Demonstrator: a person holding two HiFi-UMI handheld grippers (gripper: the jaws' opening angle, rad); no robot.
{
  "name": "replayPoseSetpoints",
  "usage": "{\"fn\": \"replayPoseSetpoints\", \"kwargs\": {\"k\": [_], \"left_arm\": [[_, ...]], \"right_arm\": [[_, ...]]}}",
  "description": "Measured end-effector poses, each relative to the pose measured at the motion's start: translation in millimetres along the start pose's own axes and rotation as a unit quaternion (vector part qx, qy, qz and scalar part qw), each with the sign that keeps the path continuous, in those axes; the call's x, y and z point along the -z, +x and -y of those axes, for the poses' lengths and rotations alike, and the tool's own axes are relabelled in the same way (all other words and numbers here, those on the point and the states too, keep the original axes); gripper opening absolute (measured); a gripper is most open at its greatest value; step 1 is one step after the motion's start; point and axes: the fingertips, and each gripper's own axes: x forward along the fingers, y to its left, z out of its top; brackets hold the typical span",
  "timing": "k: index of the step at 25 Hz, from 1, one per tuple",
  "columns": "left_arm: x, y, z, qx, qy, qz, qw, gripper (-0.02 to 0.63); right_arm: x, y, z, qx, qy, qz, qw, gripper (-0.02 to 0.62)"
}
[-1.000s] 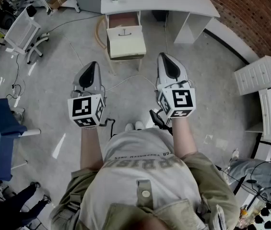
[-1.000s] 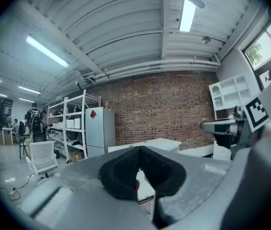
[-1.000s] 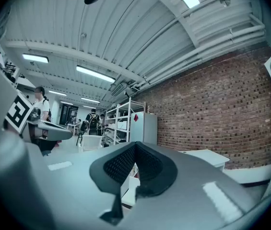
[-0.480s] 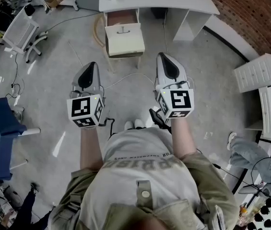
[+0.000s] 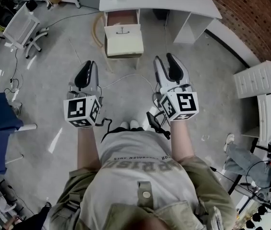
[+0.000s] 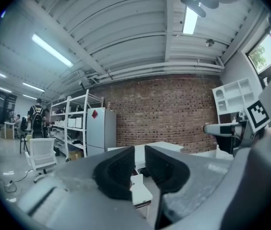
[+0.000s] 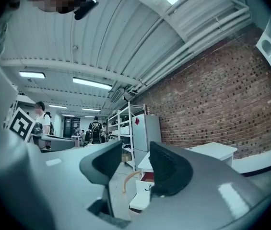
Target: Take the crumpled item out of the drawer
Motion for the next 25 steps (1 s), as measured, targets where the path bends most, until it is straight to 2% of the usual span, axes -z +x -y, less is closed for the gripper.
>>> {"fn": "replayPoseSetpoints", "kwargs": {"k": [2,3,5,7,16,25], "left_arm": [[-3,2,-2,-0.013,-0.022,0.008,0.9996,0.157],[-5,3,-3,-0.018,-0.032,0.014,0.9992,0.191],[-6,4,-5,-0.029,-0.032,0.018,0.9989,0.254],[-4,6,-11,-0.037,-0.025,0.013,0.9989,0.282],[9,39,-74,-0.05,-0.031,-0.004,0.9982,0.302],[-1,111,-139,-0.027,-0.028,0.007,0.9992,0.302]], "right_arm": [[0,2,8,-0.009,-0.002,0.004,1.0,0.269],[0,4,12,-0.011,-0.001,0.007,1.0,0.299],[1,7,20,-0.011,0.005,0.011,1.0,0.324],[5,14,24,-0.007,0.01,0.01,1.0,0.329],[24,71,18,0.0,0.01,-0.006,1.0,0.331],[27,154,19,0.024,0.007,-0.001,1.0,0.331]]}}
